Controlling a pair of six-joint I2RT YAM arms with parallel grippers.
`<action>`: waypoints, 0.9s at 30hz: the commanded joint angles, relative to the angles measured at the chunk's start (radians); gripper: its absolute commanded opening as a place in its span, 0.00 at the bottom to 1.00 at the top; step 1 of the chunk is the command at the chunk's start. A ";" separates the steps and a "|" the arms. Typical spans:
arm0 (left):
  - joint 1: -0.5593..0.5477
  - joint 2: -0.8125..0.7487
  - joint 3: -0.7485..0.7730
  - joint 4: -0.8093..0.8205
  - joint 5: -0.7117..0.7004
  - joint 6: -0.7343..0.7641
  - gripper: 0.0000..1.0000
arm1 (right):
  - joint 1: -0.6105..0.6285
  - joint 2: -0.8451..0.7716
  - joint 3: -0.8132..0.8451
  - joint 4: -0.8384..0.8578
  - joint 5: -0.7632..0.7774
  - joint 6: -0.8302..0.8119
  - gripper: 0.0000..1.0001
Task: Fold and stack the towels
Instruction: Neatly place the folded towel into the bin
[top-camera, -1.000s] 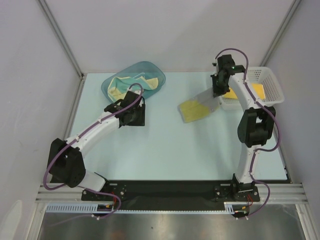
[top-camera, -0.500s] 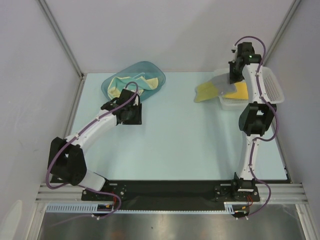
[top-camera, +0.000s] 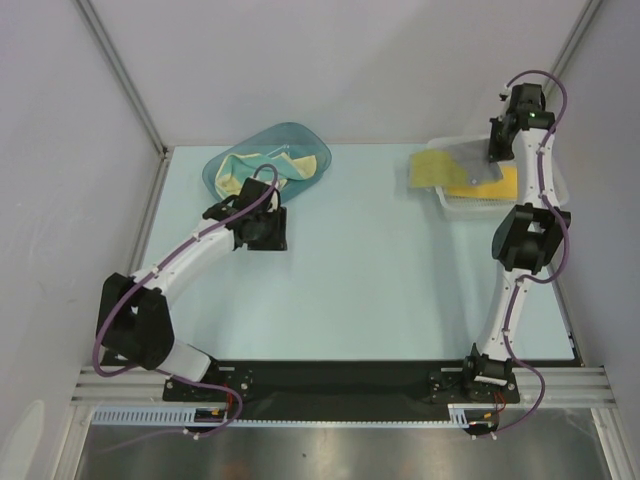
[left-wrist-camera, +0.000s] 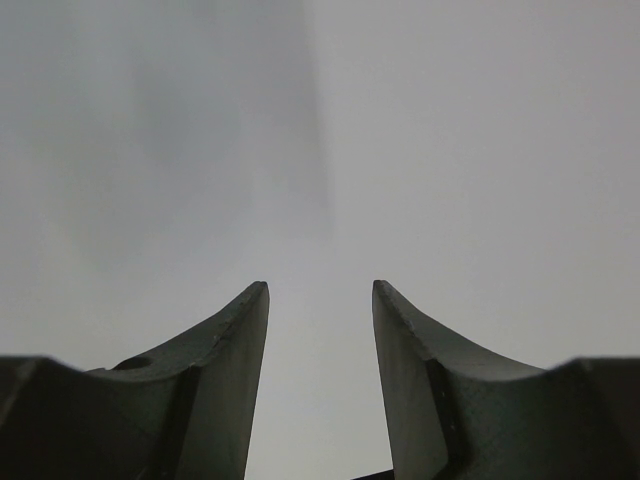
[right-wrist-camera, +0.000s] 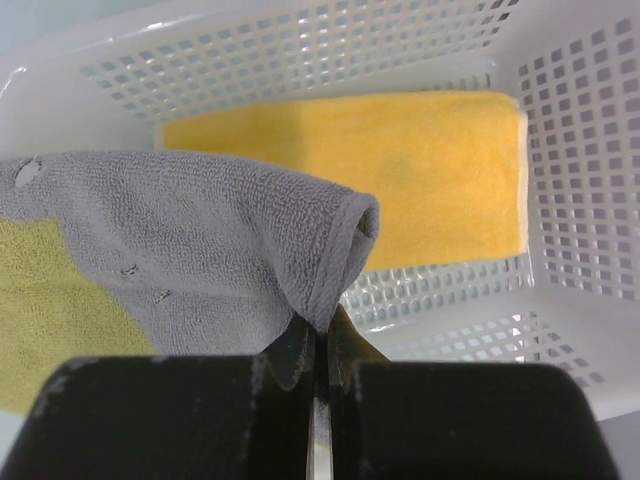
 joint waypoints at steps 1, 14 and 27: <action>0.004 0.004 0.036 0.011 0.015 0.022 0.52 | -0.027 0.018 0.049 0.067 0.011 -0.015 0.00; 0.006 0.013 0.046 0.011 0.050 0.026 0.52 | -0.073 0.047 0.029 0.136 0.013 -0.041 0.00; 0.012 0.042 0.066 0.008 0.078 0.032 0.52 | -0.108 0.098 0.018 0.174 0.004 -0.094 0.00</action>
